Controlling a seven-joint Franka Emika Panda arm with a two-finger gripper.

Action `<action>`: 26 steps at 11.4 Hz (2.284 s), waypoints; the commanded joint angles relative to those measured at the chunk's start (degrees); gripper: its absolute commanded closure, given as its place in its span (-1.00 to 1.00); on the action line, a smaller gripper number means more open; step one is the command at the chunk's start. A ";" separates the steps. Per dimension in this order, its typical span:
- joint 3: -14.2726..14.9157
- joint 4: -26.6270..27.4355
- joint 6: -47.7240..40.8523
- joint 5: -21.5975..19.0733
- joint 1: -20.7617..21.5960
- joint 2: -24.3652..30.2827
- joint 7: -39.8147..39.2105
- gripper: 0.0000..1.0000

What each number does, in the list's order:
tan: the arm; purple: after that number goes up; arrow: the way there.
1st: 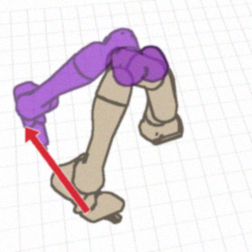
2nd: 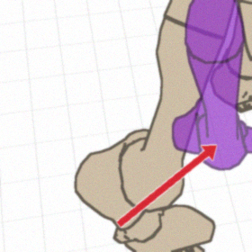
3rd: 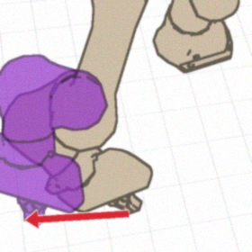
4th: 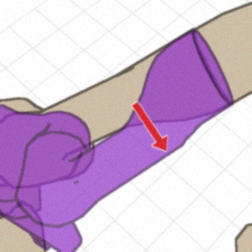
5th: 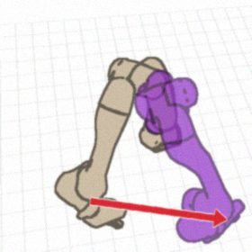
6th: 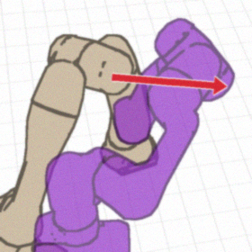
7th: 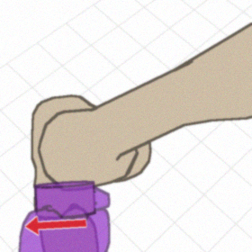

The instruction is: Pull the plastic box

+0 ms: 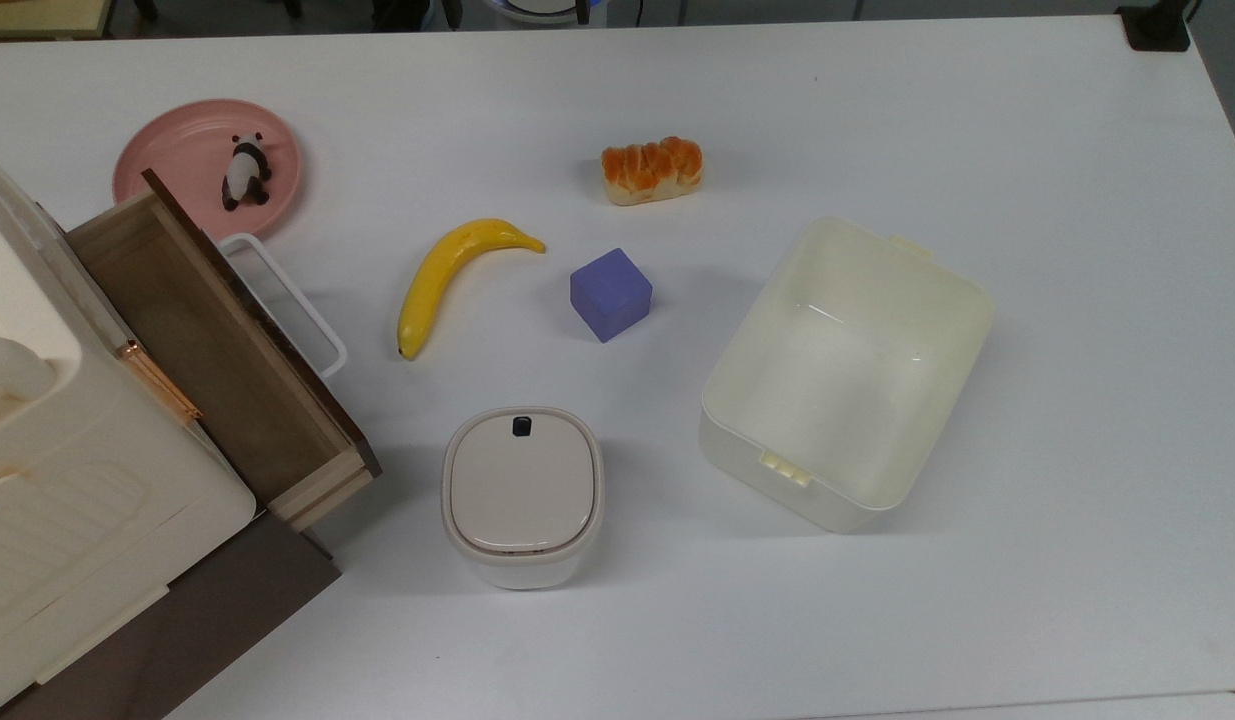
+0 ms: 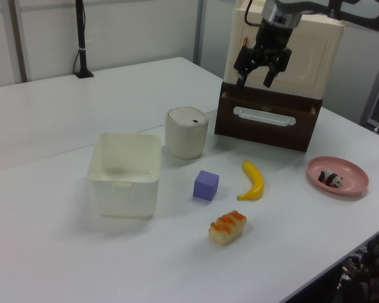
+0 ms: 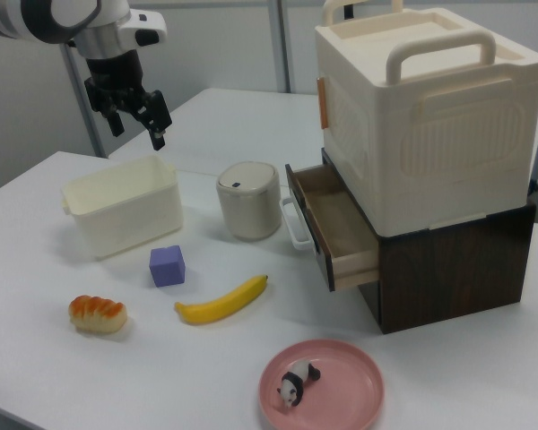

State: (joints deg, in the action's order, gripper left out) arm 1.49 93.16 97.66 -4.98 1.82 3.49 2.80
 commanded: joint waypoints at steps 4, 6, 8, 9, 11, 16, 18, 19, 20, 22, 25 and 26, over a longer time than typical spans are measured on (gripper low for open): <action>-0.70 0.36 -1.06 -1.70 -0.86 0.73 -0.25 -1.00; -0.70 0.44 -0.98 -1.70 -0.77 0.73 -0.25 -1.00; -0.79 0.36 -1.07 -1.70 -1.12 0.73 -0.25 -1.00; -0.79 0.27 -0.98 -1.79 -1.29 0.73 -0.25 -1.00; -0.88 0.36 -0.98 -3.01 -1.12 0.73 -0.34 -1.00; -0.96 0.88 3.38 -3.64 -0.42 -0.05 -0.86 -1.00; -1.58 3.34 9.20 -3.64 1.50 -0.06 -1.21 -1.00; -1.58 3.26 9.48 -3.55 2.82 -1.19 -2.61 -1.00; -1.67 3.26 11.22 -3.55 4.05 -1.72 -7.15 -1.00; -1.93 3.00 13.87 -3.55 6.78 -3.91 -18.73 -1.00; -3.59 -0.42 18.69 -3.37 9.16 -10.49 -31.43 -1.00; -5.60 -2.52 22.10 -3.20 9.16 -13.65 -31.36 -1.00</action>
State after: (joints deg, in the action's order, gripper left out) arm -1.51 94.95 114.35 -7.30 10.24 -4.12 -24.26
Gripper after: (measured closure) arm 0.000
